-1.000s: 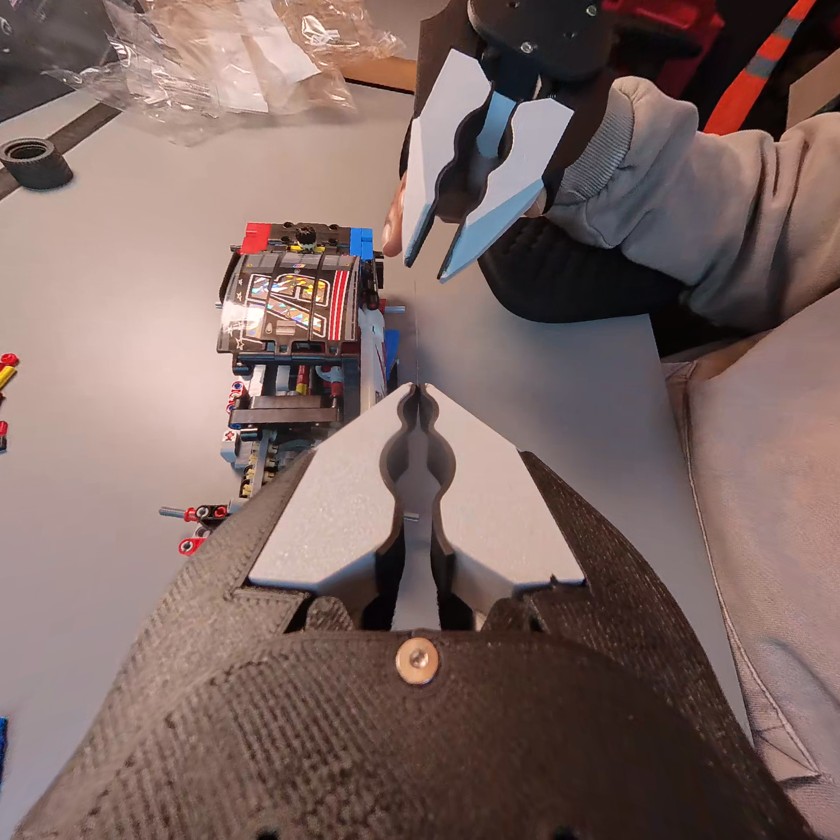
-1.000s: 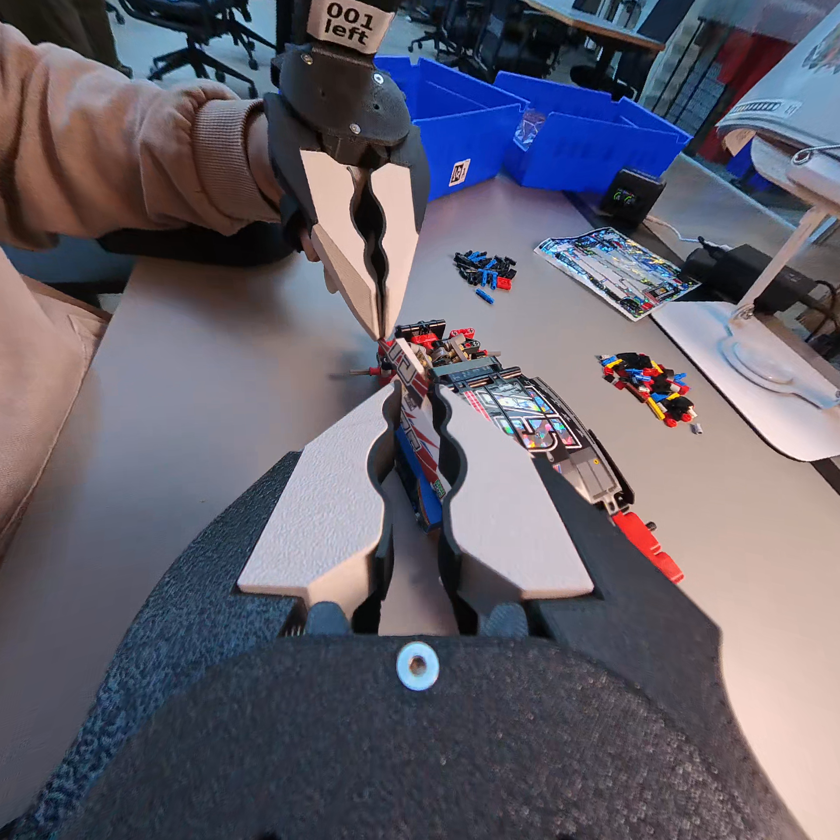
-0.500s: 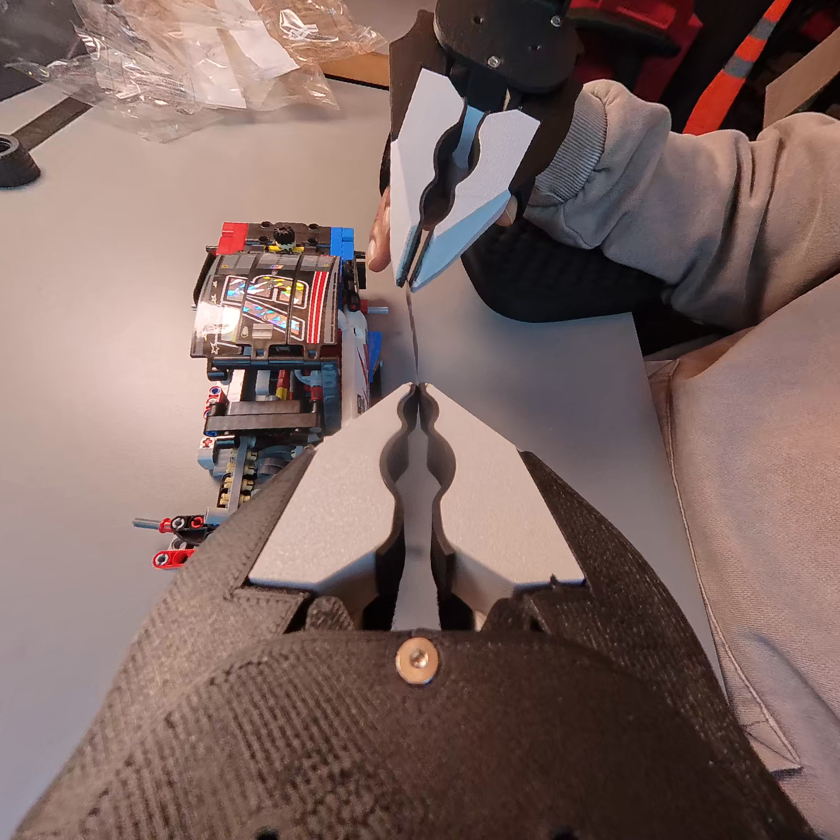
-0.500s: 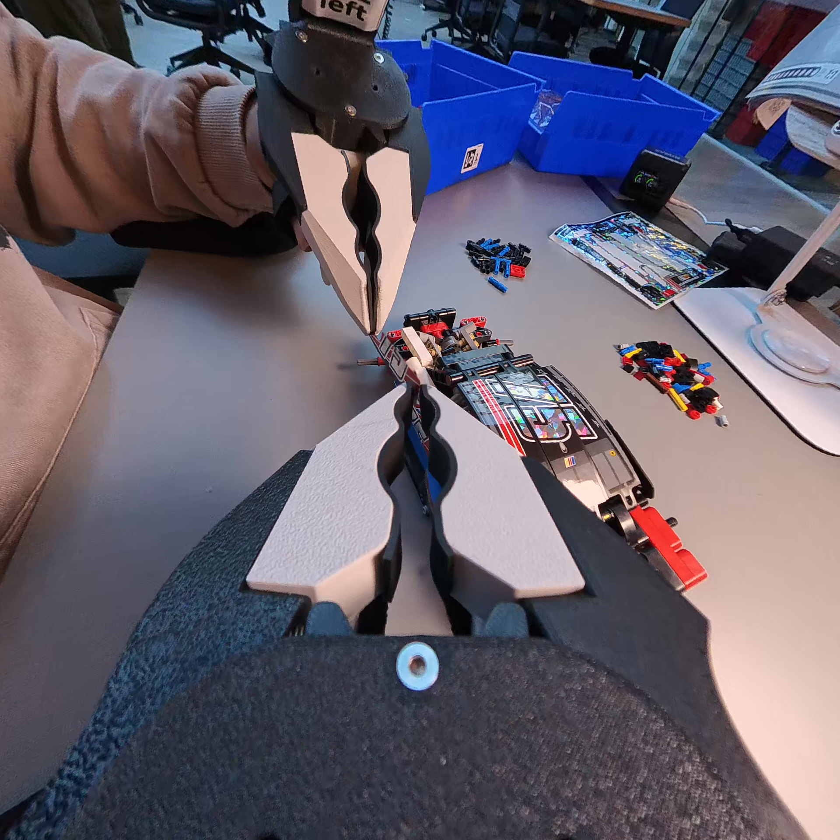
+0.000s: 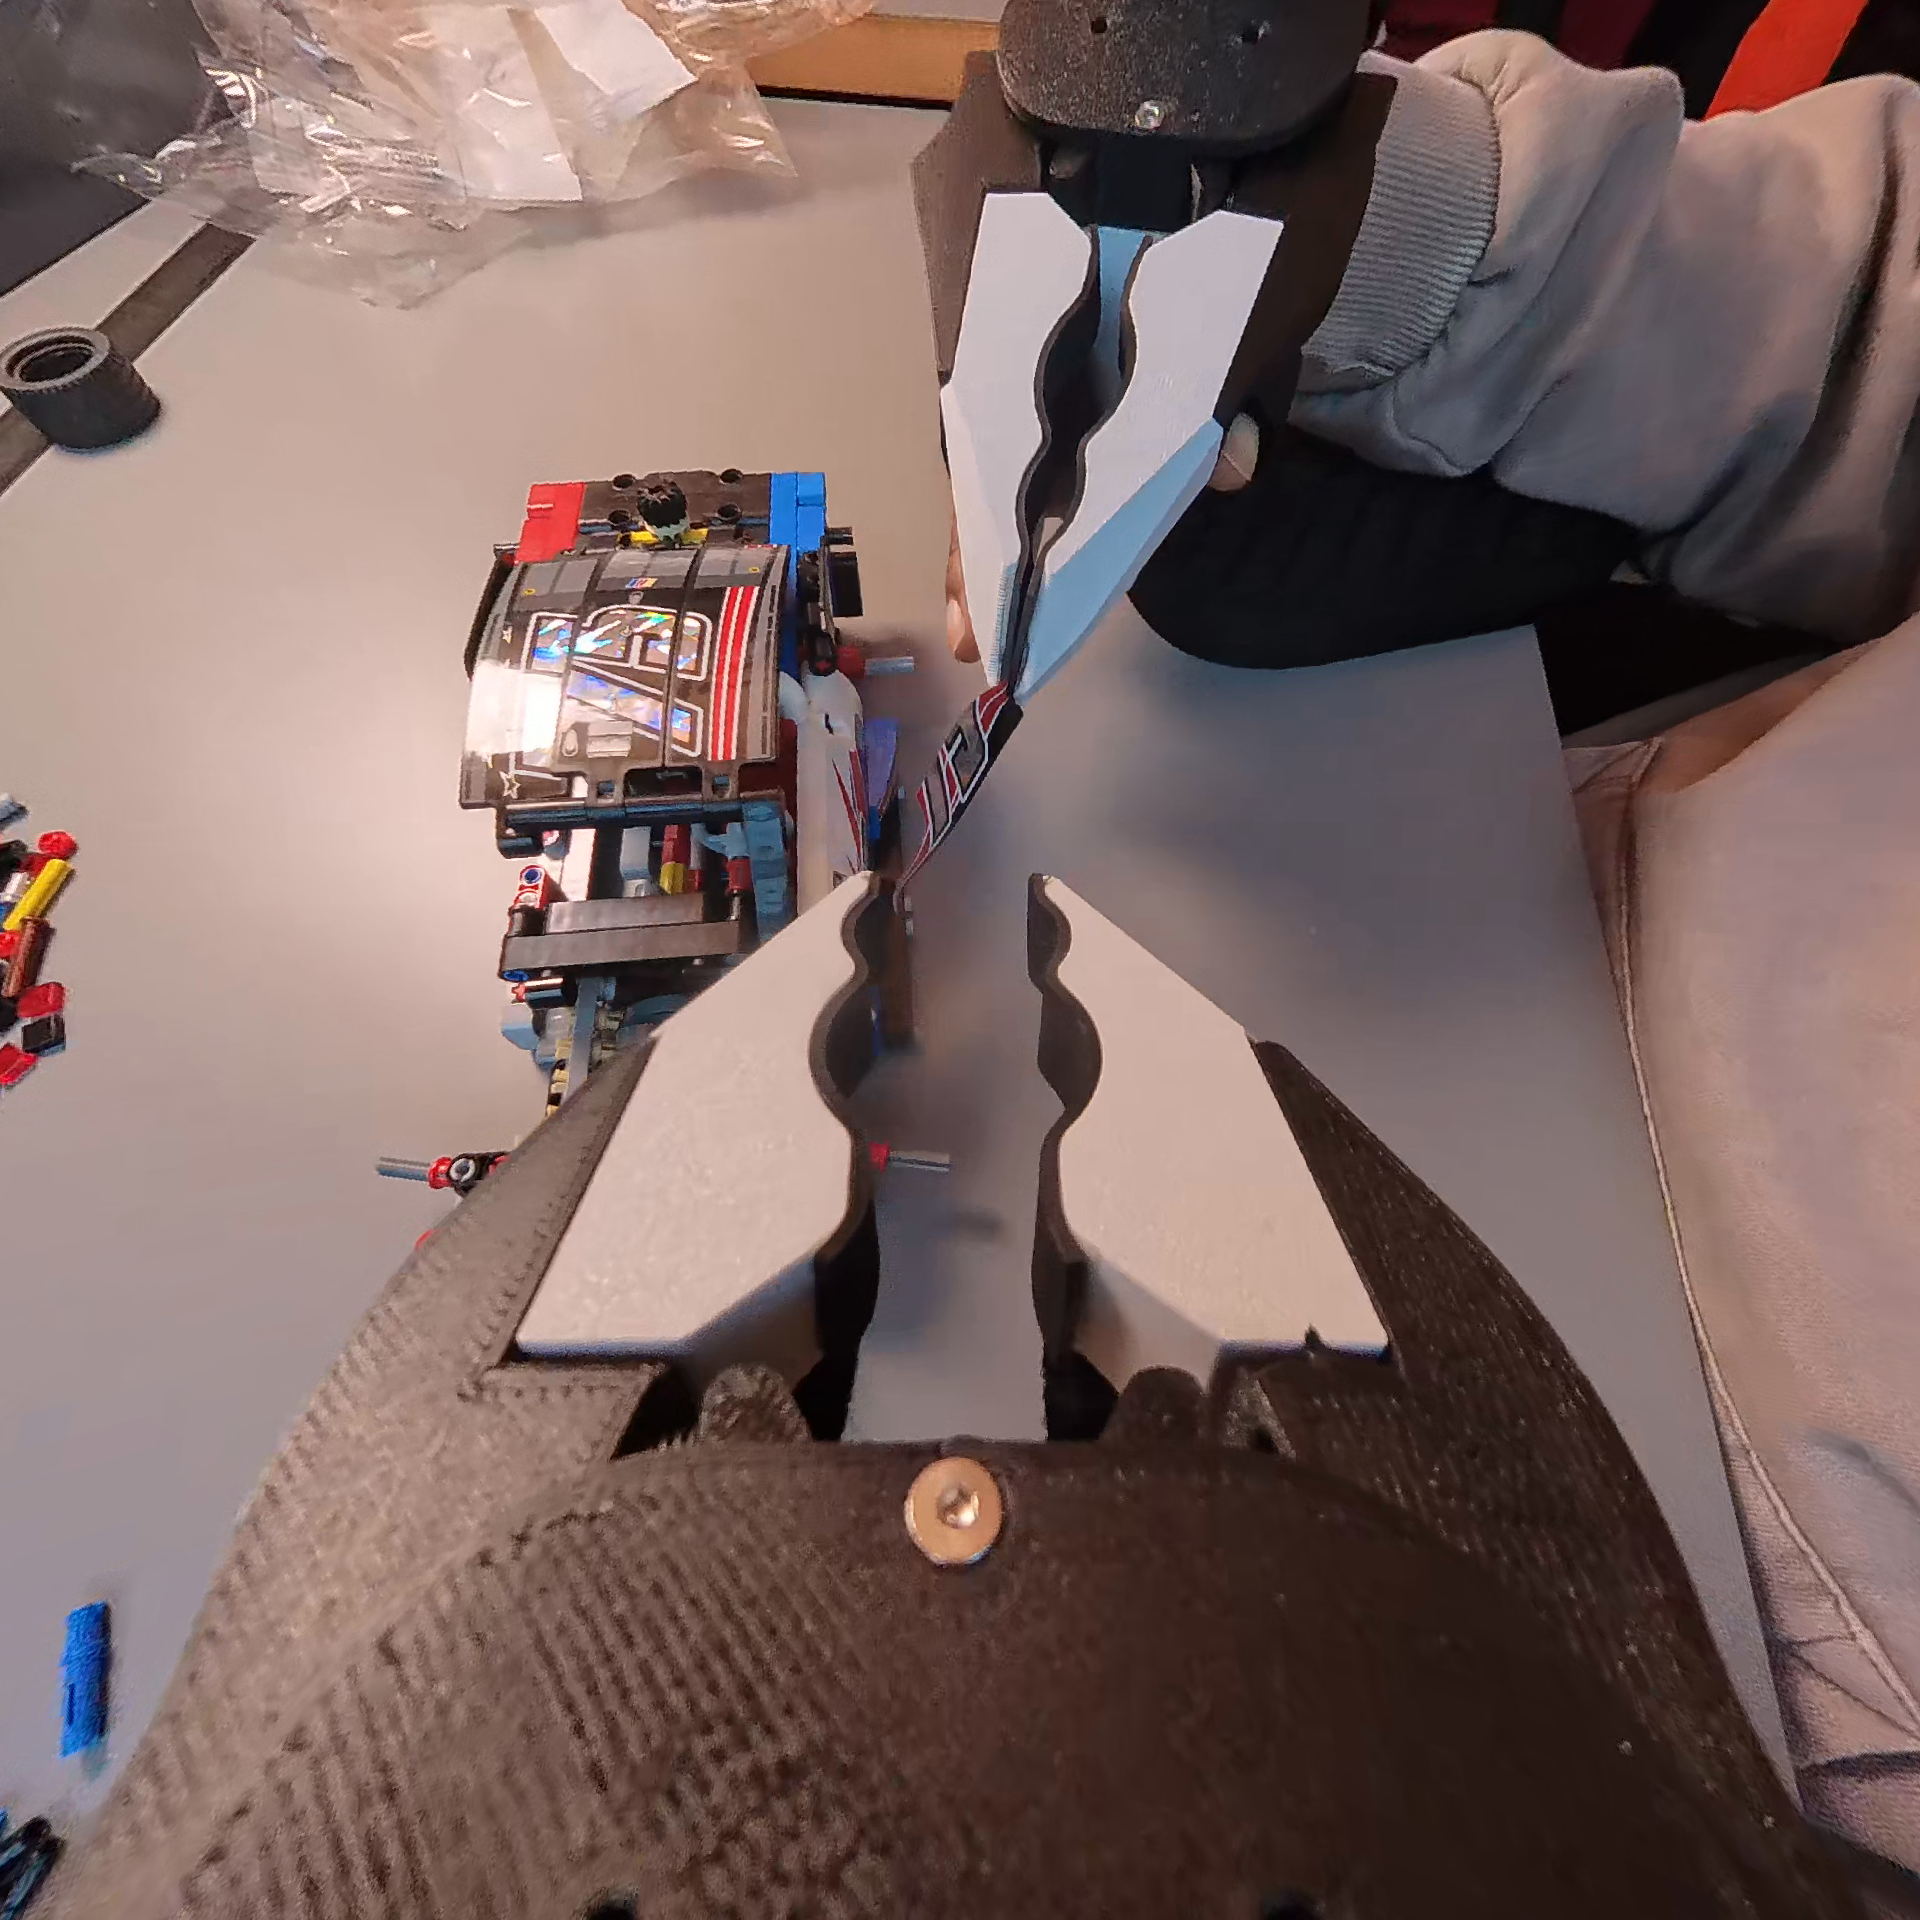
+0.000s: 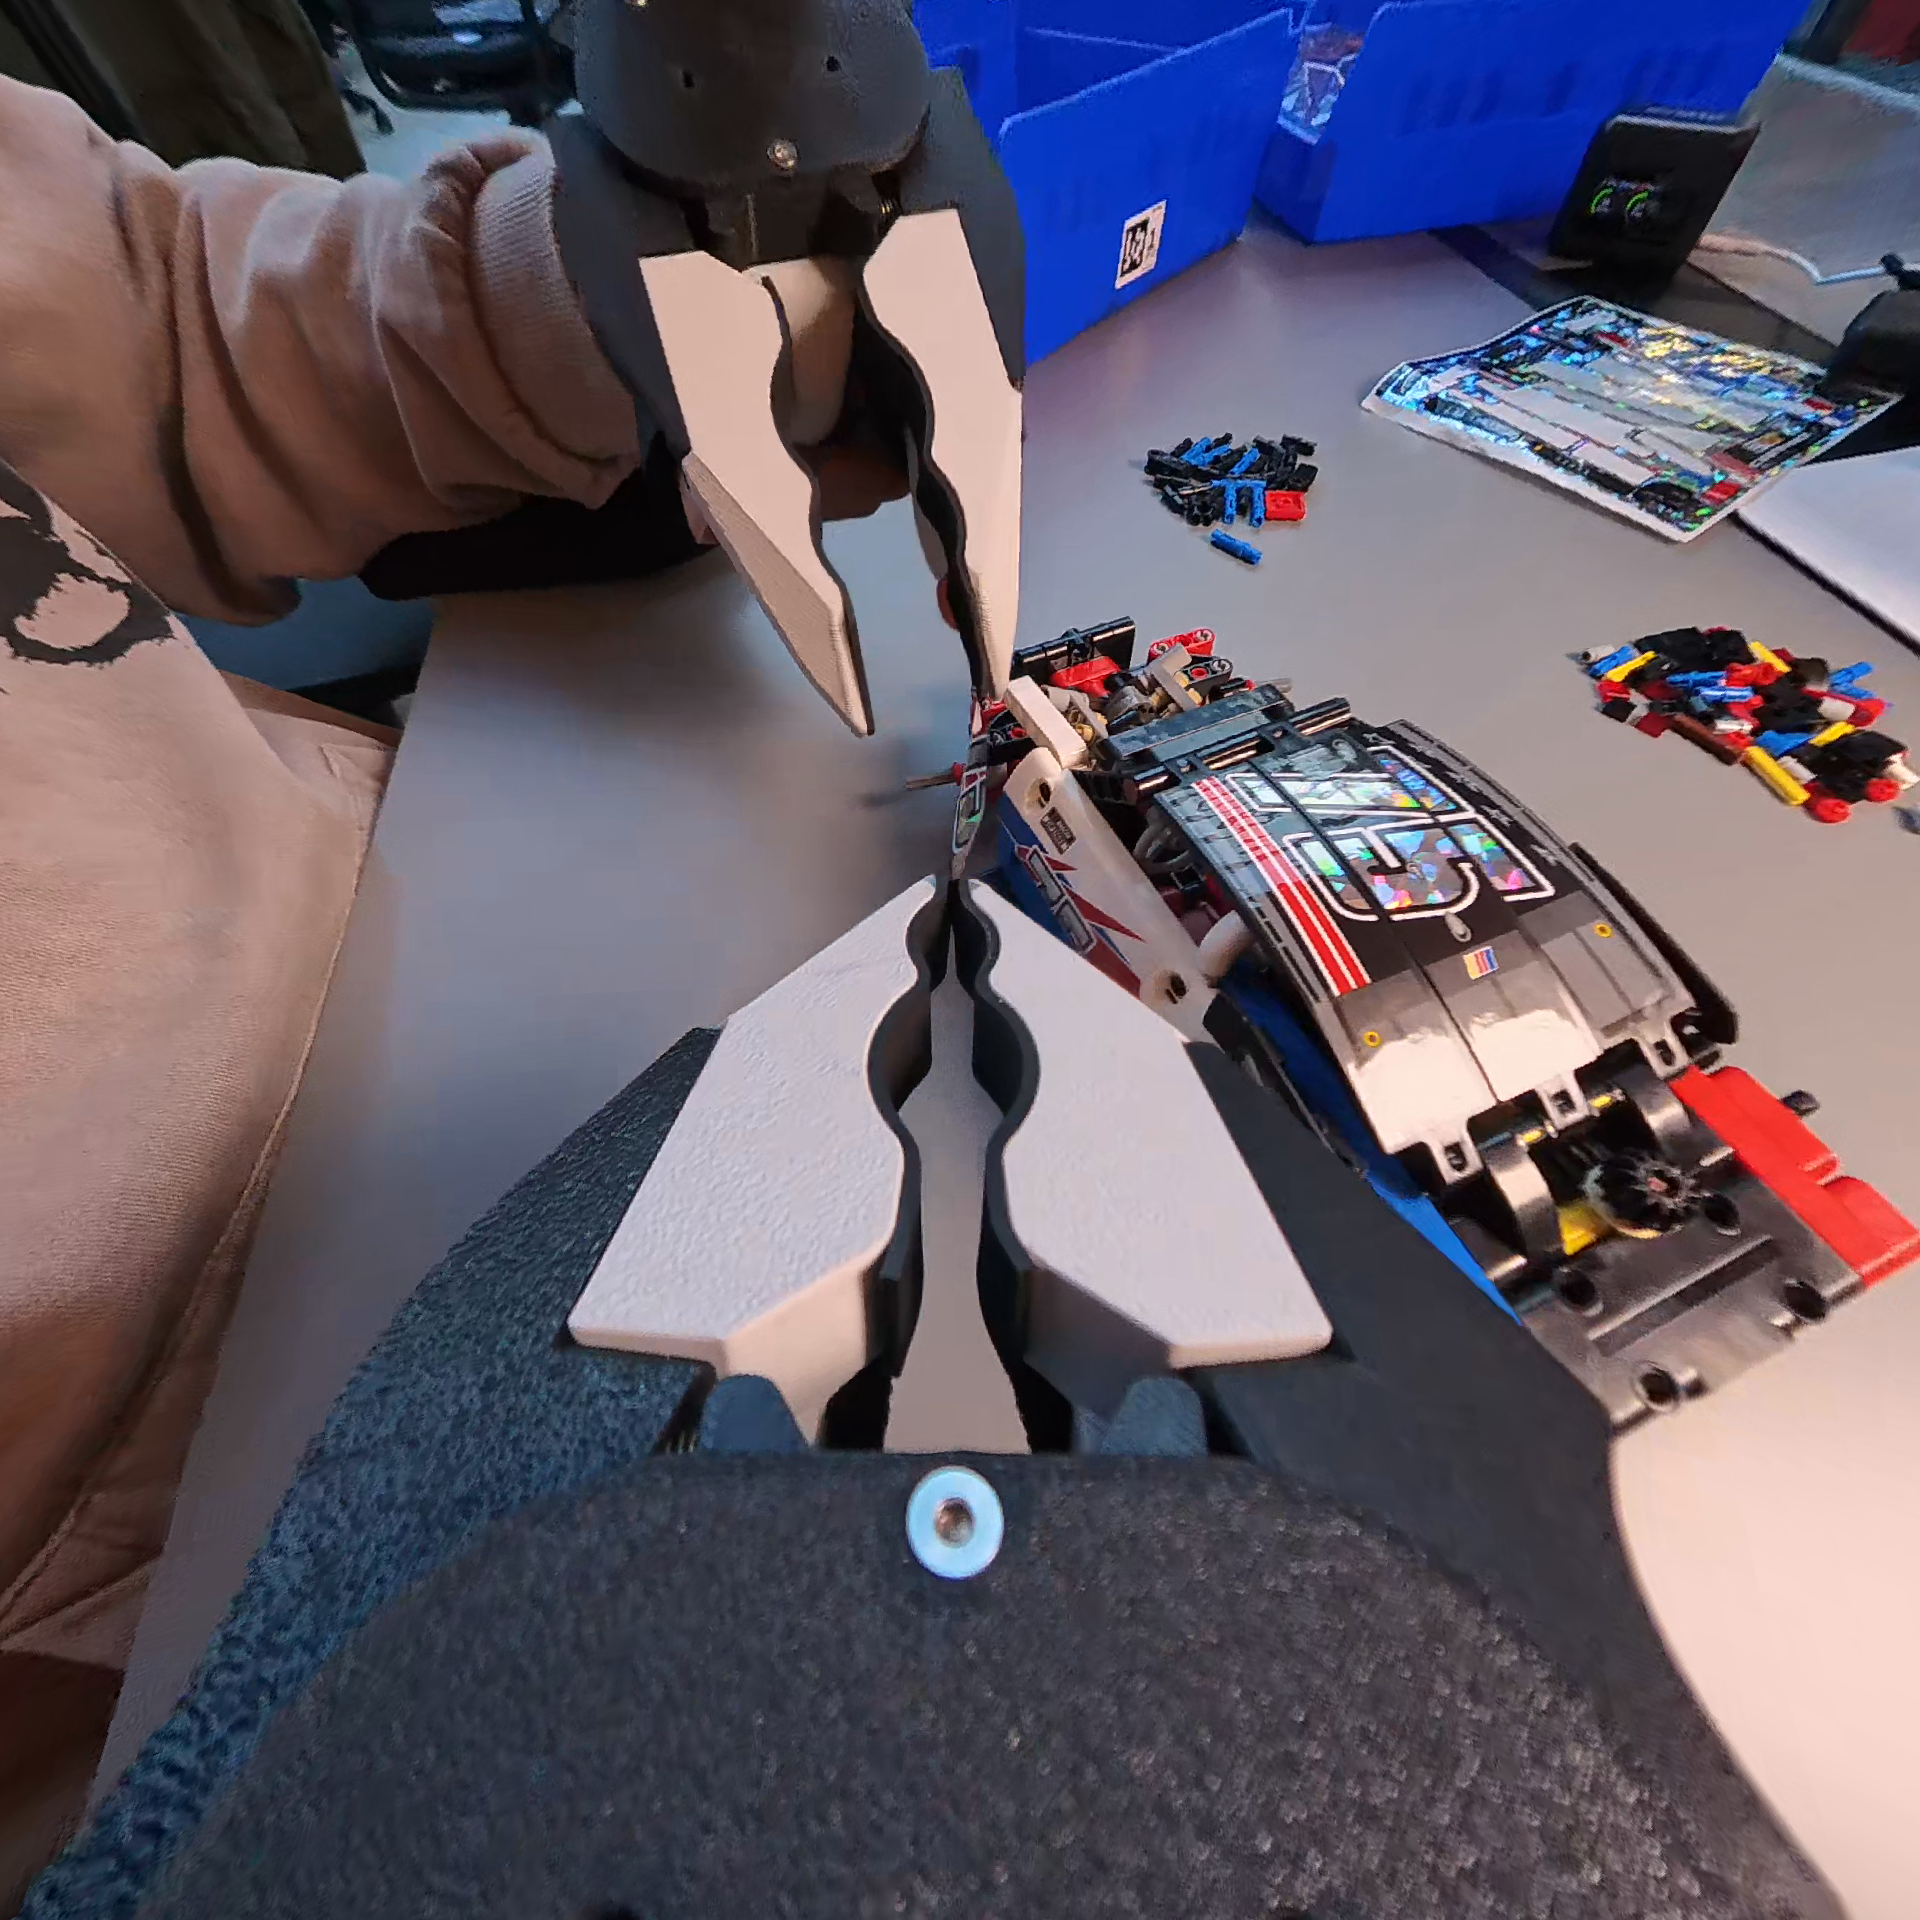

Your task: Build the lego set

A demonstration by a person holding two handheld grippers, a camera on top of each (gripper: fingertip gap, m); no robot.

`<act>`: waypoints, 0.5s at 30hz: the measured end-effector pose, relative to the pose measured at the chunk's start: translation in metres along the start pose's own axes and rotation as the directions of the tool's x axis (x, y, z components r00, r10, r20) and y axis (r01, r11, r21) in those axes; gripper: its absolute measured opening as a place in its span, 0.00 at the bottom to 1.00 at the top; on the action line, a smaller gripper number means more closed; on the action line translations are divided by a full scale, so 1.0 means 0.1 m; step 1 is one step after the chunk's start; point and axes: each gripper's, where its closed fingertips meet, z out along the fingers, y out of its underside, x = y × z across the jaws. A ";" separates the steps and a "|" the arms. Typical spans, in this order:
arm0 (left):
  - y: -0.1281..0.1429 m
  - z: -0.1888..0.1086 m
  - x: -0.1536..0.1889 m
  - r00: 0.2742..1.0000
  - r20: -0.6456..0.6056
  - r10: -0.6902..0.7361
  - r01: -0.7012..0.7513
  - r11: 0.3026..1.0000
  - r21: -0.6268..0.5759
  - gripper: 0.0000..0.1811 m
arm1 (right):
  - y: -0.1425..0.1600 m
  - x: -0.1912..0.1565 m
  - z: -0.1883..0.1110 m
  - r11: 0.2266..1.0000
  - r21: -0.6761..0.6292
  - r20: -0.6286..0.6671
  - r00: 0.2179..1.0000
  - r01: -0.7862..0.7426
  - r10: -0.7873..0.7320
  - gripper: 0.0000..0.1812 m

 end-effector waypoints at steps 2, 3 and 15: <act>0.02 0.00 0.01 1.000 0.007 0.028 -0.028 0.999 -0.020 0.16 | 0.03 -0.02 0.01 1.000 -0.003 0.009 1.000 -0.013 0.013 0.00; 0.05 -0.01 -0.01 0.999 0.018 0.042 -0.041 0.999 -0.035 0.18 | 0.06 -0.02 0.00 1.000 -0.015 0.014 1.000 -0.018 0.019 0.00; 0.49 -0.03 -0.45 0.907 0.230 0.354 -0.271 0.906 -0.326 0.26 | 0.21 -0.05 0.00 0.998 -0.050 0.032 0.999 -0.041 0.043 0.00</act>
